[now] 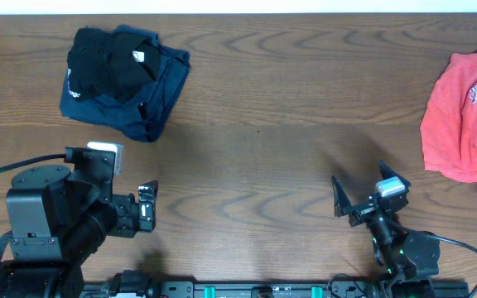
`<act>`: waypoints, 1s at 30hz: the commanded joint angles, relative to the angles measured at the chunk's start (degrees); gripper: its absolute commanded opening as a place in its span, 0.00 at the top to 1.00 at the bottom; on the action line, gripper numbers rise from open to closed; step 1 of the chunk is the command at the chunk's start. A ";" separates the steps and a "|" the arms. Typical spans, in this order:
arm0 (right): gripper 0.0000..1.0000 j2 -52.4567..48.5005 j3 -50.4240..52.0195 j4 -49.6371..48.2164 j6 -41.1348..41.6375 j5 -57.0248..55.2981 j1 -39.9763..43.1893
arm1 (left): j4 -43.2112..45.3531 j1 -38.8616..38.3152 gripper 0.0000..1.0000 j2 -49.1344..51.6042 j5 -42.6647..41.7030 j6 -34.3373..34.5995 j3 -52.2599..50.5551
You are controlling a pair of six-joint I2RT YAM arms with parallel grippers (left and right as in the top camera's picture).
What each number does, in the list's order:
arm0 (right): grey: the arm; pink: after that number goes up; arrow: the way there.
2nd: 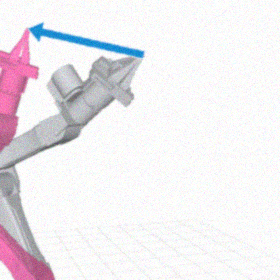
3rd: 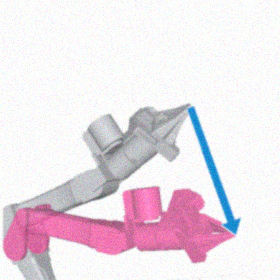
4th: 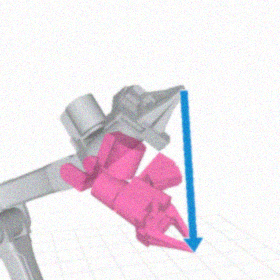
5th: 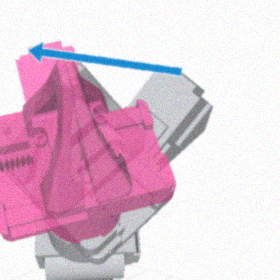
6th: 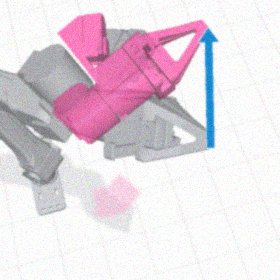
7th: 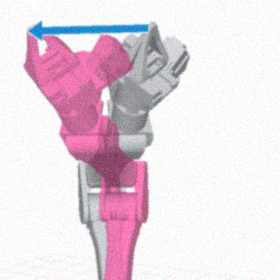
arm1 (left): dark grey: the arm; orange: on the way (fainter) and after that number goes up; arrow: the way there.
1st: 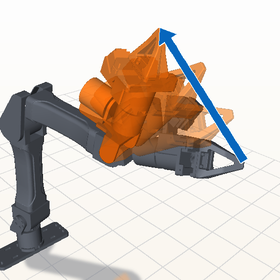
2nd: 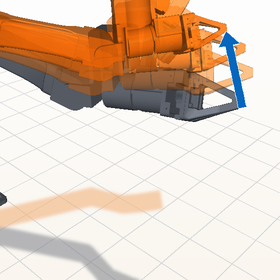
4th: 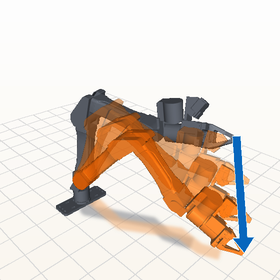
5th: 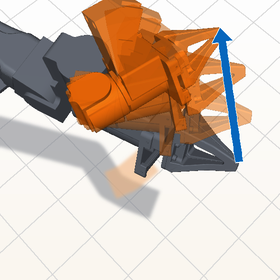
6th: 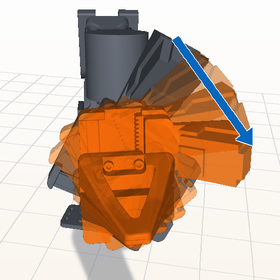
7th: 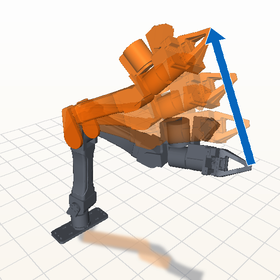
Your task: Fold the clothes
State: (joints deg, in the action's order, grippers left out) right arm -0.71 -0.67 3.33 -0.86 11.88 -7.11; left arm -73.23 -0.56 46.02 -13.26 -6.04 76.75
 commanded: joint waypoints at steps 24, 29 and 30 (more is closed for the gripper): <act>0.01 0.37 0.35 -0.15 -0.04 -0.52 -0.39 | 34.23 -0.50 0.02 -12.85 0.87 -2.45 -21.05; 0.01 0.37 0.35 -0.15 -0.04 -0.52 -0.39 | 45.35 -0.48 0.02 -23.12 0.72 -2.47 -35.28; 0.01 0.37 0.35 -0.15 -0.04 -0.52 -0.42 | 46.66 -0.48 0.02 -24.92 0.74 -2.47 -37.27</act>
State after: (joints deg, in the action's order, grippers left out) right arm -0.71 -0.56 3.16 -0.86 11.75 -7.11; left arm -28.67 -0.86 25.17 -12.67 -7.77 43.75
